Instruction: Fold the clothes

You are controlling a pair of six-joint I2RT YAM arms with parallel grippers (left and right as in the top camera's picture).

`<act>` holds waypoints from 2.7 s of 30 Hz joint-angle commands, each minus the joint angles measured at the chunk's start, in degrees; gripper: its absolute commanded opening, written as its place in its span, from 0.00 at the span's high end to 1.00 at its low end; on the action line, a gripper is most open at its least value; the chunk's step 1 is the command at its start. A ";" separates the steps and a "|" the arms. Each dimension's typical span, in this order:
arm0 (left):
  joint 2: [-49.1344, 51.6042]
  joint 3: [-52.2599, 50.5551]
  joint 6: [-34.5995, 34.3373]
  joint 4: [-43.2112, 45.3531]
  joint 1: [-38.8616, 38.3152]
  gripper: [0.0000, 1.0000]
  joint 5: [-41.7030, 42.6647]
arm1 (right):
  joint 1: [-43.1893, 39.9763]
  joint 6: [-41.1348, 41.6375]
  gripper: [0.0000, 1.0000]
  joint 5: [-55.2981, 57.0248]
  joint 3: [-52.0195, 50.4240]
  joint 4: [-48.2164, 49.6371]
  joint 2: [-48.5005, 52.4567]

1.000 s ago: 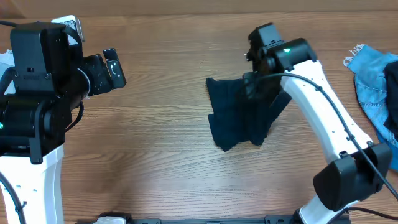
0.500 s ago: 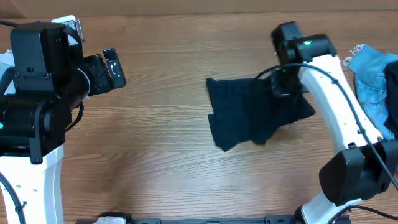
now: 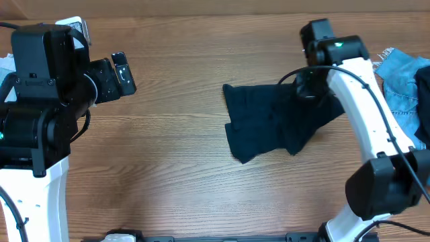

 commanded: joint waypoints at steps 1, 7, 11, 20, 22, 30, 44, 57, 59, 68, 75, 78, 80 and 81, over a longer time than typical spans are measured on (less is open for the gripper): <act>-0.02 0.22 -0.15 0.07 0.24 0.00 -0.74 | 3.32 0.79 0.93 -2.89 0.28 0.42 2.95; 0.04 0.22 -0.15 0.04 0.24 0.00 -0.74 | 11.45 5.44 0.91 -5.40 0.28 -0.33 6.14; 0.15 0.22 -0.15 0.04 0.24 0.00 -0.74 | 18.86 7.74 0.82 -9.55 0.28 -0.81 6.14; 0.13 0.22 -0.15 0.07 0.24 0.00 -0.74 | 27.74 10.40 0.45 -10.97 0.31 2.45 6.14; 0.15 0.22 -0.15 0.04 0.24 0.00 -0.74 | 26.56 11.37 0.43 -7.37 0.37 1.81 6.12; 0.15 0.22 -0.15 0.04 0.24 0.00 -0.74 | 8.61 9.73 0.27 -17.81 0.66 2.93 6.12; 0.15 0.22 -0.15 0.07 0.24 0.00 -0.74 | 4.94 12.13 0.16 -20.00 0.24 -0.94 9.60; 0.15 0.22 -0.15 0.04 0.24 0.00 -0.74 | 7.37 12.94 0.69 -25.35 -4.15 15.13 10.99; 0.15 0.22 -0.15 0.04 0.24 0.00 -0.74 | 8.50 12.94 0.81 -27.30 -4.15 17.57 11.02; 0.13 0.22 -0.15 0.04 0.24 0.00 -0.74 | 13.84 13.46 0.92 -29.18 -4.15 29.77 11.02; 0.15 0.22 -0.15 0.04 0.24 0.00 -0.74 | 13.97 13.79 0.49 -30.23 -4.15 33.81 11.02; 0.15 0.22 -0.15 0.04 0.24 0.00 -0.74 | 13.99 13.25 0.49 -32.33 -4.15 34.23 11.02; 0.15 0.22 -0.15 0.07 0.24 0.00 -0.74 | 13.99 10.88 0.48 -34.88 -4.15 35.39 11.02; 0.15 0.22 -0.15 0.07 0.24 0.00 -0.74 | 13.97 8.52 0.45 -35.80 -4.15 35.80 11.02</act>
